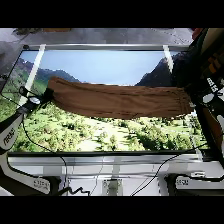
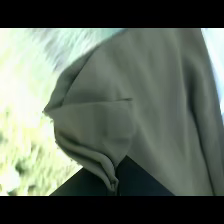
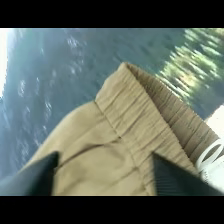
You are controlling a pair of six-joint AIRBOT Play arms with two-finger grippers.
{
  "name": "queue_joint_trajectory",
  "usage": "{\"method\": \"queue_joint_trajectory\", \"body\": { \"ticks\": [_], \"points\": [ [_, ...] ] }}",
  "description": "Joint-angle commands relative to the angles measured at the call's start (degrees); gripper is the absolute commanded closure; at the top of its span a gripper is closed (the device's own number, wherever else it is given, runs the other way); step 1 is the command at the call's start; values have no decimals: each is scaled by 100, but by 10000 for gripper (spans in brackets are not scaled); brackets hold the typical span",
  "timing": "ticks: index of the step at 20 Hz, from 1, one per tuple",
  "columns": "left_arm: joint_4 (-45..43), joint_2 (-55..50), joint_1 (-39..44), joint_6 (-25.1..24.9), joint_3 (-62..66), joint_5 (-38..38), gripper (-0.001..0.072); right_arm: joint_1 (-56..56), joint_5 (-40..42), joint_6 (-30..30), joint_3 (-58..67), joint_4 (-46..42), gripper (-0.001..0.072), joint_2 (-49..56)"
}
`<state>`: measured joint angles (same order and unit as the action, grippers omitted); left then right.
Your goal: Fold the clothes and pants, and hang the long-sleeved shirts on hangers.
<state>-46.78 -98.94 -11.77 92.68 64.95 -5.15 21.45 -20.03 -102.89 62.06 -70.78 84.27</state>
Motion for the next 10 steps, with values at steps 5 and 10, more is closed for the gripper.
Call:
{"method": "queue_joint_trajectory", "body": {
  "ticks": [5, 10],
  "points": [
    [-1506, 566, 72, -55, 595, -448, 688, -98, -1676, 1106, 647, 92, 513, -9],
    [-2028, 1554, 74, -57, 597, -732, 687, -887, -1635, 1104, 1327, 428, 543, -9]
  ]
}}
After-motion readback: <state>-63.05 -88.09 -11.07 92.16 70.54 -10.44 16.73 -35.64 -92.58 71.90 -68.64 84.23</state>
